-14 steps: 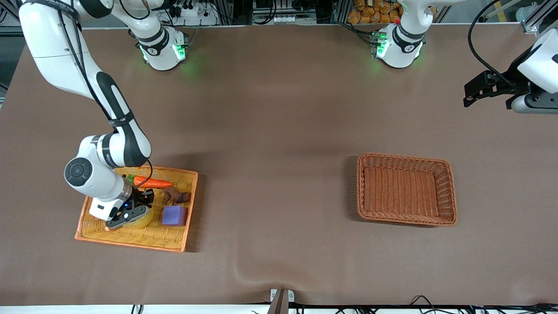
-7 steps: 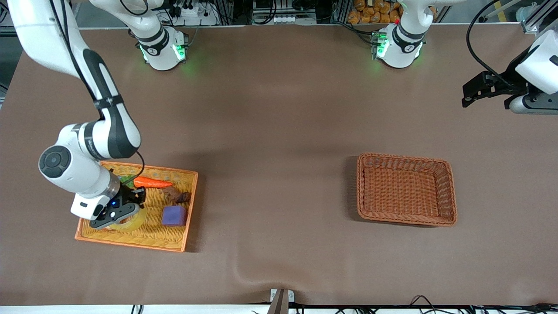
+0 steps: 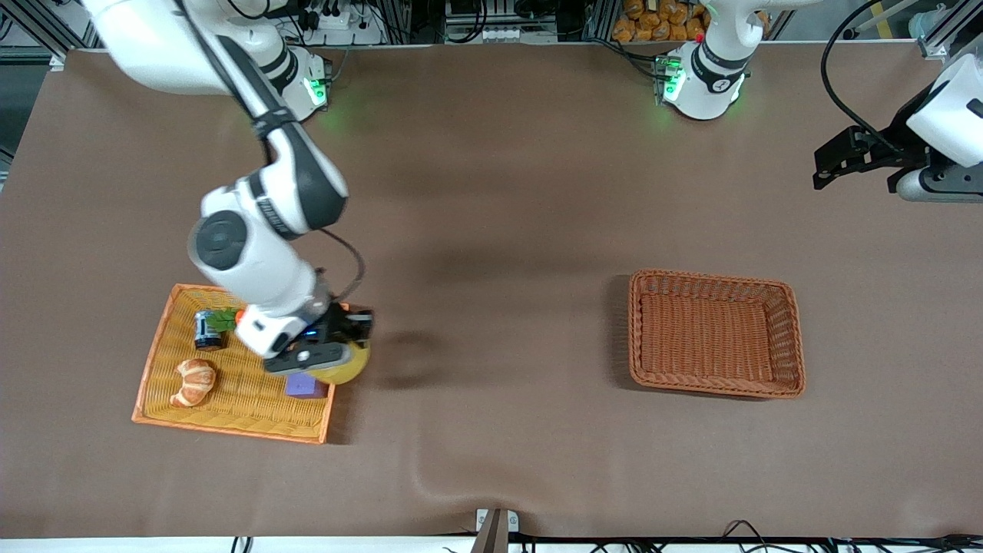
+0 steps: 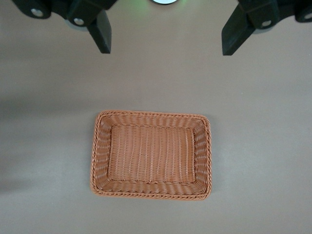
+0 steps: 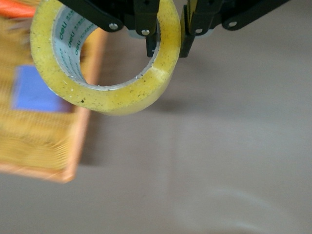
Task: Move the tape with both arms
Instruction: 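Carry the tape roll with the right gripper toward the basket and lower it, then release the tape with the right gripper while the left gripper reaches toward it, then grasp the tape roll with the left gripper while the right gripper retracts, then lift the tape with the left gripper and lower it into the basket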
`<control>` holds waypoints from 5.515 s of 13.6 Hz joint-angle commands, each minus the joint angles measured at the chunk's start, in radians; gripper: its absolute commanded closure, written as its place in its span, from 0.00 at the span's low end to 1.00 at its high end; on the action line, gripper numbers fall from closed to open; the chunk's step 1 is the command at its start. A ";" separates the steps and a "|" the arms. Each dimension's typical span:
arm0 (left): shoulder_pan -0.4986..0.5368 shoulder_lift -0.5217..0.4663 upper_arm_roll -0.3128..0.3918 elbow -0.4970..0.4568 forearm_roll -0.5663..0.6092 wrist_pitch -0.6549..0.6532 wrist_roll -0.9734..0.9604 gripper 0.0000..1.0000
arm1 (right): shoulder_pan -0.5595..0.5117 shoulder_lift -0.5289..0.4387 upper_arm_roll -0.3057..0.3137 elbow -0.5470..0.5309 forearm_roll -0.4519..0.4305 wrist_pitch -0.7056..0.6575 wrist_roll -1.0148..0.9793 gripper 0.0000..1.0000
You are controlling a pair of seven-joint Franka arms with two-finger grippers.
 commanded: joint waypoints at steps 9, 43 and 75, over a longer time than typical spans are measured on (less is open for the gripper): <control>0.000 -0.002 -0.002 0.004 0.007 -0.015 -0.019 0.00 | 0.296 0.304 -0.016 0.210 -0.011 0.411 0.591 1.00; -0.508 0.732 0.001 0.024 0.167 0.876 -0.780 0.00 | -0.286 -0.556 -0.109 -0.183 -0.006 -0.555 -0.525 0.00; -0.022 0.462 -0.014 -0.379 0.184 0.730 -0.581 1.00 | -0.231 -0.550 -0.217 0.035 0.049 -0.808 -0.381 0.00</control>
